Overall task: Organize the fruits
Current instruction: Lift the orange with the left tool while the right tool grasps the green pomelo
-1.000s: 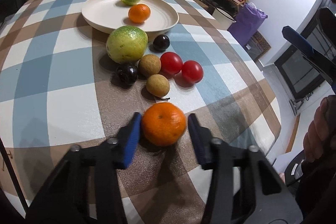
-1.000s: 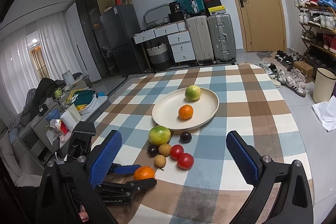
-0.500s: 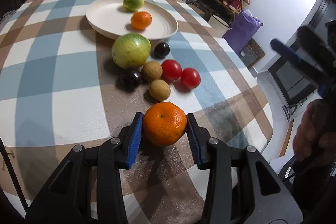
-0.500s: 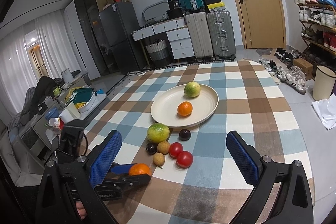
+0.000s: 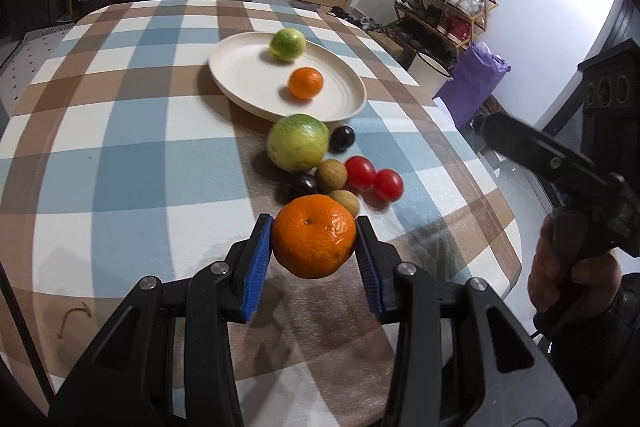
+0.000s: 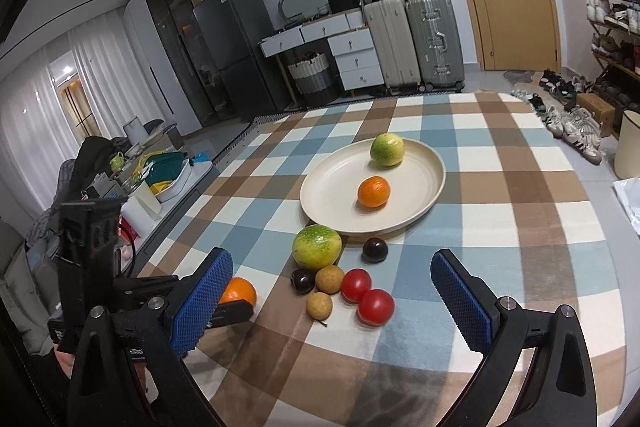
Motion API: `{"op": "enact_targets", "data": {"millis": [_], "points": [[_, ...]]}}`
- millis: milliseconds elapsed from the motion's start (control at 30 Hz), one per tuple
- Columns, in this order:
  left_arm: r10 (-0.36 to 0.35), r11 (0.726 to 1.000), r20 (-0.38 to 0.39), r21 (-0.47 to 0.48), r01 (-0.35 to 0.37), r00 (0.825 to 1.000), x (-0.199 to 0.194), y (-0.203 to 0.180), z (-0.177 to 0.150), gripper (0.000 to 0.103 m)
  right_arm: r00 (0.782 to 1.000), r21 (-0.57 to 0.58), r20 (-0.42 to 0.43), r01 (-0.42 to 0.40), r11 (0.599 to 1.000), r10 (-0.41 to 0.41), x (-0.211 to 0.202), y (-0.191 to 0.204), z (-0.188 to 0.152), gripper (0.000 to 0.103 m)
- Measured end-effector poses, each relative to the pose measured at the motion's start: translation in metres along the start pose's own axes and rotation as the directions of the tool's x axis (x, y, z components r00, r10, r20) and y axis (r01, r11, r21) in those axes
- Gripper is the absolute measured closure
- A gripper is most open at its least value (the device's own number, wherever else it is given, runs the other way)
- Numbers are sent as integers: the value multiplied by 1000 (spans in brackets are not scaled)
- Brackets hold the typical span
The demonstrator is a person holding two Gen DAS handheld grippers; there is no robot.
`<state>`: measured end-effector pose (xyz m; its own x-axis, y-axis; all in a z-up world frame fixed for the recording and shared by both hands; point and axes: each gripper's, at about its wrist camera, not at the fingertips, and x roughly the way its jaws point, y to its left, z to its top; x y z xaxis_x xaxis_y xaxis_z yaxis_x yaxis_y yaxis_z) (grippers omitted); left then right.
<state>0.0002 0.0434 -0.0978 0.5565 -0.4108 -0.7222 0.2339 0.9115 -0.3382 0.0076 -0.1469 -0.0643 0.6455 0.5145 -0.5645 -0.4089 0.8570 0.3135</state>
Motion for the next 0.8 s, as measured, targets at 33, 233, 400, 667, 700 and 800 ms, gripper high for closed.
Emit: {"op": "enact_targets", "data": {"millis": [33, 233, 400, 667, 700, 800], "points": [[2, 1000, 3, -6, -2, 1000, -2, 3, 1, 65, 1000, 0, -8, -5, 1000, 5, 4, 0, 1, 2], [25, 998, 15, -50, -24, 1000, -14, 25, 8, 65, 998, 7, -60, -33, 999, 33, 32, 0, 8, 2], [43, 996, 30, -78, -41, 999, -24, 40, 13, 65, 993, 17, -105, -51, 999, 52, 59, 2, 13, 2], [38, 994, 47, -108, -33, 998, -33, 54, 17, 65, 983, 9, -170, -67, 998, 67, 94, 9, 12, 2], [36, 993, 50, -112, -30, 998, -33, 55, 17, 65, 982, 8, -177, -66, 998, 66, 98, 9, 12, 2], [30, 992, 53, -124, -23, 998, -34, 59, 15, 65, 978, 8, -199, -60, 998, 61, 109, 9, 10, 3]]}}
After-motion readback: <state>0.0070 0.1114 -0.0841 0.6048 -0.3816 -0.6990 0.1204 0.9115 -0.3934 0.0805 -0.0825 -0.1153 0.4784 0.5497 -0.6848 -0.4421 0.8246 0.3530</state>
